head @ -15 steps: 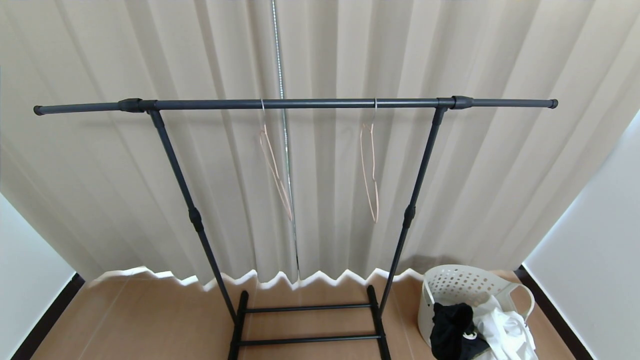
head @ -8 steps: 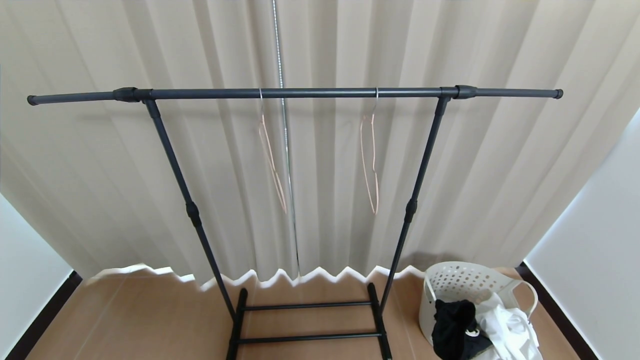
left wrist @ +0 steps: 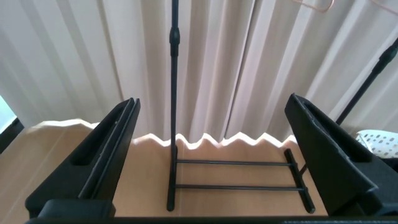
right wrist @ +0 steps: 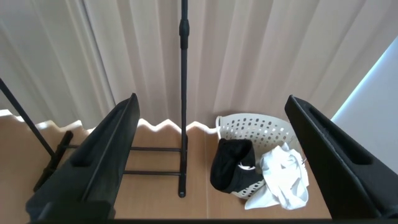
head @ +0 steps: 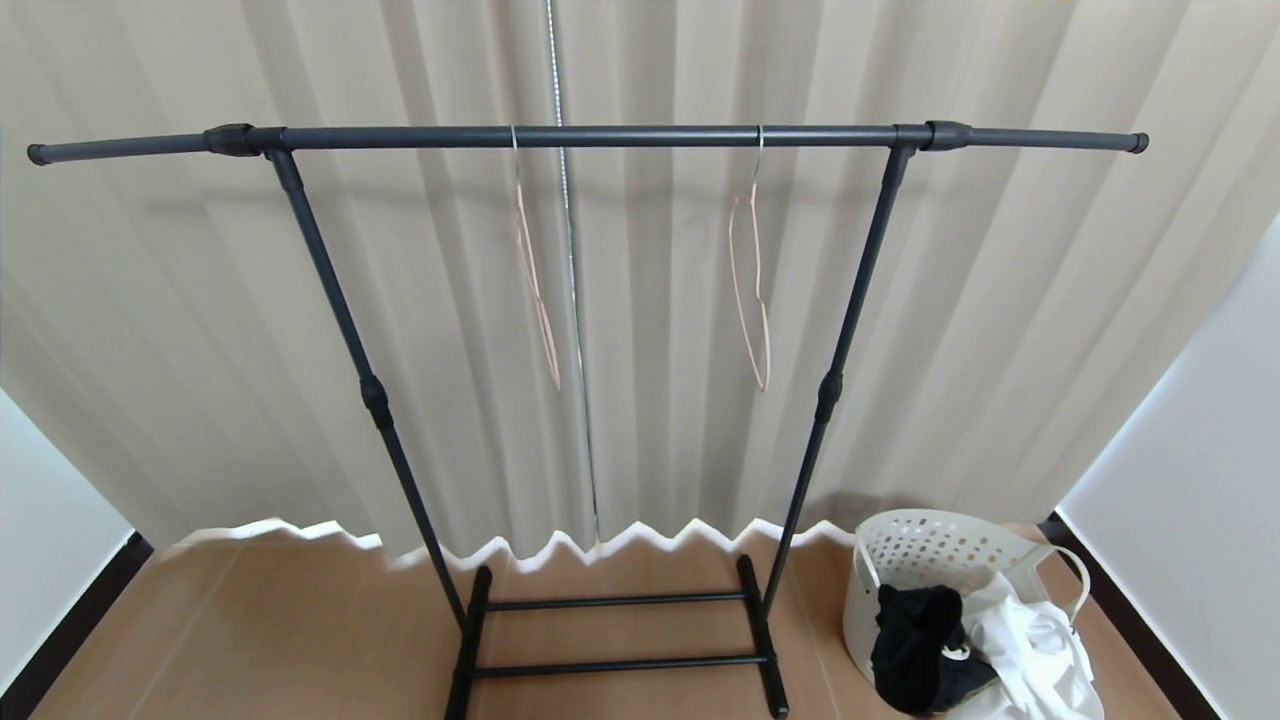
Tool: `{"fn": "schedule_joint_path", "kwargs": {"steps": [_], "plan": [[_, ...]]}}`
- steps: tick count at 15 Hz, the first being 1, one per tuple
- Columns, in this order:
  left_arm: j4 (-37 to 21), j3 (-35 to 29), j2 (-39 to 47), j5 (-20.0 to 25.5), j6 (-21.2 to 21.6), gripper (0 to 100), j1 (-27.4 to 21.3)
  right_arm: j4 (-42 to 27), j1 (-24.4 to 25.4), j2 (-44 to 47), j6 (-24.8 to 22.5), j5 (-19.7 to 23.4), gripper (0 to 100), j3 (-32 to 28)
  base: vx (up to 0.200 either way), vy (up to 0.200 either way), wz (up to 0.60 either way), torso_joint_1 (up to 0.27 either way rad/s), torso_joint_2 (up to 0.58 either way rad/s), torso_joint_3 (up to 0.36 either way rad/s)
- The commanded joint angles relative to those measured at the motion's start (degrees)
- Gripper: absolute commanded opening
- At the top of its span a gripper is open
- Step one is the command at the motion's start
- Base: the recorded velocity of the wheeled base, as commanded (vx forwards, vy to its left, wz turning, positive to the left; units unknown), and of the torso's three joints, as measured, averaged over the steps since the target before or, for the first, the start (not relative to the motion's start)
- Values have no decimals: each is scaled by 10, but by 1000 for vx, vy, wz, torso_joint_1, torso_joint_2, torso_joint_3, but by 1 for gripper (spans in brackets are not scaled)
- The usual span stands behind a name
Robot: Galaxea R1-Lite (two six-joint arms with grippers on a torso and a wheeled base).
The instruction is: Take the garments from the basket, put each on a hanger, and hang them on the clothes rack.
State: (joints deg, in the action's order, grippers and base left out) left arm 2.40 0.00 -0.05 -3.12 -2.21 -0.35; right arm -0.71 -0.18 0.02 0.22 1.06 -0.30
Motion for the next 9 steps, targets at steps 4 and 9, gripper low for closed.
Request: {"fn": "schedule_joint_path", "kwargs": {"steps": [4, 9], "plan": [[1, 0, 0, 0, 0, 100, 0, 0, 0, 0, 1, 0, 100, 0, 0, 0, 0, -205, 549, 336], [1, 0, 0, 0, 0, 100, 0, 0, 0, 0, 1, -1, 100, 0, 0, 0, 0, -177, 531, 348]]}}
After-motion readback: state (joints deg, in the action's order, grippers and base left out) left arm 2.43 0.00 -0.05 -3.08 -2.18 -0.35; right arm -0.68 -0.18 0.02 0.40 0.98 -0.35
